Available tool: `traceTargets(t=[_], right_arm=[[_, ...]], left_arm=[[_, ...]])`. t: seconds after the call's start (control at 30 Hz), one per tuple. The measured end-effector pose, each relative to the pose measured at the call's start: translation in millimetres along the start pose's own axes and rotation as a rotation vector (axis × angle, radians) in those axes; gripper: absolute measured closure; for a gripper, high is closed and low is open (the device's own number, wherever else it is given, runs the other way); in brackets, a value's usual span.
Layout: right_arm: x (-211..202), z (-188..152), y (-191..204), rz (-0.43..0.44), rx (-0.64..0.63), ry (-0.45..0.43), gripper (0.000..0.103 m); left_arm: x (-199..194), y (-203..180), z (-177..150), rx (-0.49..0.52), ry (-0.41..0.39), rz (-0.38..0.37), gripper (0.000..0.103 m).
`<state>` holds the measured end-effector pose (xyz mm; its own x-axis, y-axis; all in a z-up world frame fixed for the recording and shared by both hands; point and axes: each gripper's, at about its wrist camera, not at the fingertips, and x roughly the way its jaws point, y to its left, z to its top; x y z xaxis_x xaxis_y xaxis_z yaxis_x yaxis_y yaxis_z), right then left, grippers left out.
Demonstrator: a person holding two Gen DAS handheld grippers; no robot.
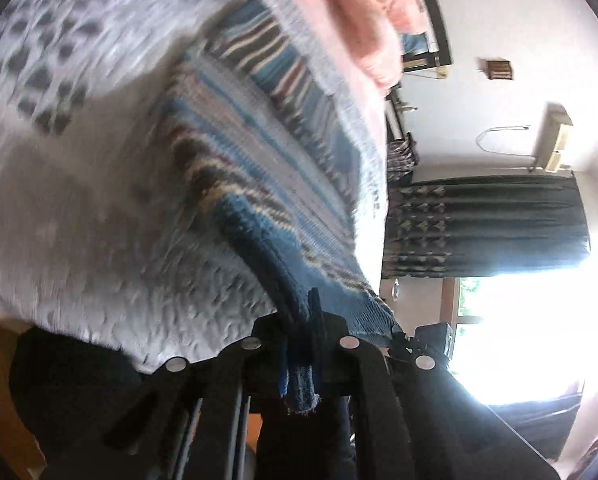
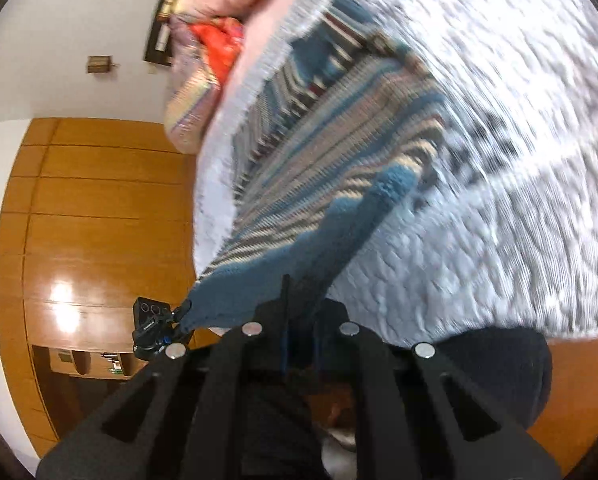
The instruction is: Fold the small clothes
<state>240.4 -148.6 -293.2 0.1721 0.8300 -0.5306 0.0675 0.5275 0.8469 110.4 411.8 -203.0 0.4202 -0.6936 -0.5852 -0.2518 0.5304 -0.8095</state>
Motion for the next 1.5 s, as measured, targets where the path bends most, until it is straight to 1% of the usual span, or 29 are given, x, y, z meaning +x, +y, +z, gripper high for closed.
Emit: traceTargets(t=[0.13, 0.23, 0.33, 0.5, 0.7, 0.87, 1.03, 1.17, 1.23, 1.3, 1.33, 1.37, 1.4, 1.43, 1.5], right_arm=[[-3.7, 25.1, 20.8, 0.006, -0.049, -0.018, 0.097], [-7.8, 49.4, 33.3, -0.003, -0.084, -0.03, 0.097], [-5.8, 75.1, 42.4, -0.017, -0.11, -0.042, 0.097], [11.9, 125.0, 45.1, -0.047, -0.113, -0.045, 0.097], [52.2, 184.1, 33.4, -0.105, -0.088, -0.028, 0.097], [95.3, 232.2, 13.2, -0.162, -0.055, 0.006, 0.097], [133.9, 272.6, -10.2, -0.223, -0.031, 0.029, 0.097], [156.5, 291.6, -26.5, -0.249, -0.023, 0.048, 0.095], [162.2, 296.2, -32.4, -0.248, -0.015, 0.058, 0.092], [162.1, 298.5, -34.2, -0.229, 0.001, 0.071, 0.089], [159.9, 299.4, -32.7, -0.216, 0.003, 0.073, 0.083], [153.1, 299.3, -28.0, -0.19, -0.004, 0.065, 0.073], [146.8, 298.9, -22.3, -0.179, -0.018, 0.054, 0.071], [139.9, 298.8, -15.5, -0.17, -0.04, 0.041, 0.069], [130.2, 299.5, -2.7, -0.173, -0.09, 0.028, 0.068]], left_arm=[[-6.0, -25.8, 23.1, 0.043, -0.023, -0.006, 0.096], [-5.8, -40.7, 47.2, 0.061, -0.033, -0.008, 0.096], [-1.8, -48.7, 67.7, 0.06, -0.04, -0.012, 0.096], [18.7, -52.4, 114.1, 0.042, -0.034, 0.005, 0.096], [57.6, -34.3, 177.0, -0.015, -0.012, 0.044, 0.096], [101.4, -10.6, 228.3, -0.064, 0.024, 0.106, 0.096], [139.3, 13.9, 265.6, -0.093, 0.051, 0.163, 0.095], [161.2, 31.2, 286.4, -0.108, 0.065, 0.195, 0.094], [166.6, 37.2, 290.6, -0.112, 0.074, 0.2, 0.091], [166.6, 38.1, 290.9, -0.114, 0.076, 0.182, 0.087], [163.6, 35.8, 290.2, -0.105, 0.073, 0.17, 0.073], [156.0, 28.5, 287.2, -0.075, 0.052, 0.161, 0.055], [149.2, 22.7, 283.8, -0.043, 0.032, 0.159, 0.05], [142.3, 15.3, 280.6, -0.005, 0.015, 0.162, 0.048], [131.7, -0.7, 277.4, 0.09, -0.005, 0.181, 0.047]])
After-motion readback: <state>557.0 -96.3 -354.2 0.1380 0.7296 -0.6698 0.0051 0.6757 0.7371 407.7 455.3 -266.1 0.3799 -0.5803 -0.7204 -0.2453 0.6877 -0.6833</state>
